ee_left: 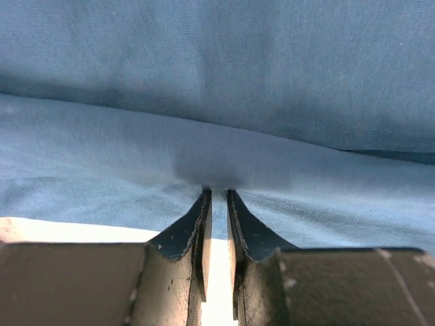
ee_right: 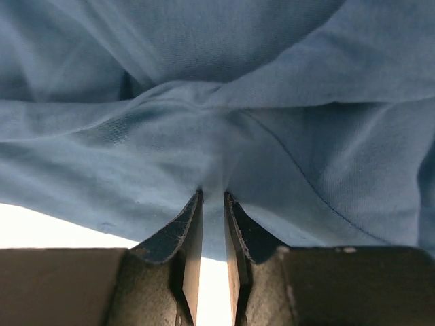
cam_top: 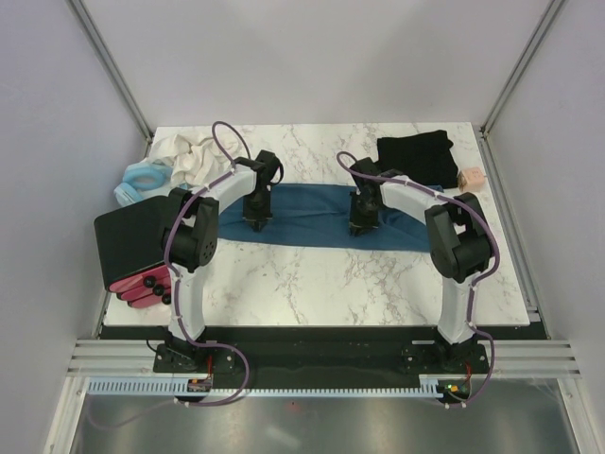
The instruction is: Fold and stack the t-shirts
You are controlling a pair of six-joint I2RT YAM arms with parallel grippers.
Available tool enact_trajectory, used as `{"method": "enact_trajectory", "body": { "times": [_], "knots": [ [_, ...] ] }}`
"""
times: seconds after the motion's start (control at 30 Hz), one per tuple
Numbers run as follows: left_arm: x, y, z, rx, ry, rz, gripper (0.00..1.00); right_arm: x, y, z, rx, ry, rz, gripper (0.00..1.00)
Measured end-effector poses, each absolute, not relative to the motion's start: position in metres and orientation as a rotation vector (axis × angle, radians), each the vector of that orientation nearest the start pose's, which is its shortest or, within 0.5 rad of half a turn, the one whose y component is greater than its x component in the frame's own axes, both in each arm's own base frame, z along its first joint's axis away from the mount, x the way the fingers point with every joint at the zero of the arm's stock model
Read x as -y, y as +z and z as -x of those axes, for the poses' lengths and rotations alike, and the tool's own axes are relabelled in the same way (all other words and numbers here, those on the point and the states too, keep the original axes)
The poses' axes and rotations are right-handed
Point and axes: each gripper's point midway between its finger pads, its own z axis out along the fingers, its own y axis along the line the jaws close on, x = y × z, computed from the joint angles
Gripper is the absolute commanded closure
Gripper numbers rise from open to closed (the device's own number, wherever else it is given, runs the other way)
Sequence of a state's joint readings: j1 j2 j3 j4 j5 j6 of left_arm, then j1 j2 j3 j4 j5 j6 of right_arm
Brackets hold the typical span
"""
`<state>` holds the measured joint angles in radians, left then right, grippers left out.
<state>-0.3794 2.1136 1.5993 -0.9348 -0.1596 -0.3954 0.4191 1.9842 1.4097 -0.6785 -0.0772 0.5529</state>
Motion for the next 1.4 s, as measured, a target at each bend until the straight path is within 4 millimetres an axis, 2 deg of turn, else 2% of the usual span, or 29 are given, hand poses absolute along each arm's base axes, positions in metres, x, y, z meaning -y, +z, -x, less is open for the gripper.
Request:
{"method": "enact_trajectory", "body": {
  "times": [0.27, 0.57, 0.77, 0.87, 1.03, 1.2, 1.33, 1.4],
  "knots": [
    [0.129, 0.023, -0.375, -2.934, 0.193, 0.043, 0.78, -0.202, 0.019, -0.357, -2.87, 0.298, -0.153, 0.75],
    [0.128, 0.043, -0.401, -2.846, 0.201, 0.071, 0.78, -0.201, 0.018, -0.356, -2.87, 0.296, -0.137, 0.75],
    [0.122, 0.043, -0.411, -2.83, 0.218, 0.096, 0.78, -0.201, 0.018, -0.356, -2.87, 0.297, -0.127, 0.74],
    [0.12, 0.043, -0.41, -2.832, 0.22, 0.102, 0.78, -0.202, 0.018, -0.356, -2.87, 0.3, -0.115, 0.68],
    [0.111, 0.038, -0.39, -2.869, 0.249, 0.1, 0.74, -0.208, 0.022, -0.355, -2.864, 0.301, -0.025, 0.6],
    [0.101, 0.04, -0.376, -2.885, 0.26, 0.116, 0.74, -0.226, 0.035, -0.354, -2.837, 0.3, 0.104, 0.62],
    [0.094, 0.041, -0.378, -2.878, 0.268, 0.139, 0.75, -0.244, 0.044, -0.356, -2.809, 0.336, 0.163, 0.64],
    [0.092, 0.04, -0.379, -2.878, 0.272, 0.147, 0.75, -0.248, 0.041, -0.357, -2.815, 0.34, 0.175, 0.66]
  ]
}}
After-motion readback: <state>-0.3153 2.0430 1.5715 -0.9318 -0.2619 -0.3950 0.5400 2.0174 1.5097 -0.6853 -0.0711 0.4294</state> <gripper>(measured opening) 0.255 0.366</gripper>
